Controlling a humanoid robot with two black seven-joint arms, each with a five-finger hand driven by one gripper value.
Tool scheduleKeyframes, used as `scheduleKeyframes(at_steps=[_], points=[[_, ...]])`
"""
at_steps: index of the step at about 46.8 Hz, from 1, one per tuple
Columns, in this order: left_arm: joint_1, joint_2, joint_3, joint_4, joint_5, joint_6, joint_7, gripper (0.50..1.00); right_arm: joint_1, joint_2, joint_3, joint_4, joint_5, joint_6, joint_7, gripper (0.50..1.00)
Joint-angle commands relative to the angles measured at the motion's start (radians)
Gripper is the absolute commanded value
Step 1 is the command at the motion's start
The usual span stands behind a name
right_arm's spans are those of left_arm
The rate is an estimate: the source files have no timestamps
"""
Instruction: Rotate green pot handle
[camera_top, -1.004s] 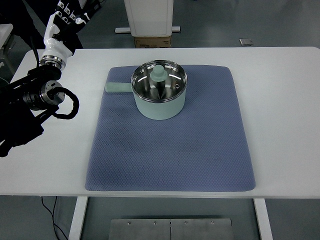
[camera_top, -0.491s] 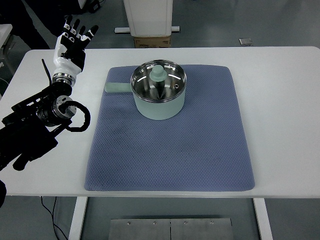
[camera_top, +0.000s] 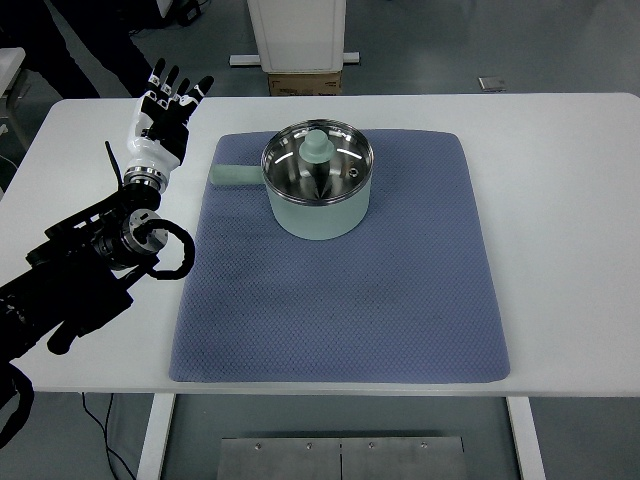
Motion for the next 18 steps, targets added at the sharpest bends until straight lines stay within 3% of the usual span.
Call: scheduleKeyframes(at_steps=[1,18], points=[[0.005,-0.004,-0.002,0.014,0.000,0.000,0.000,1.000,0.000,0.000,0.000,0.000,0.000,0.000,0.000,1.000],[0.013,-0.003,-0.028,0.026,0.002,0.000,0.000,1.000,-0.001,0.000,-0.002,0.000,0.000,0.000,0.003,1.000]])
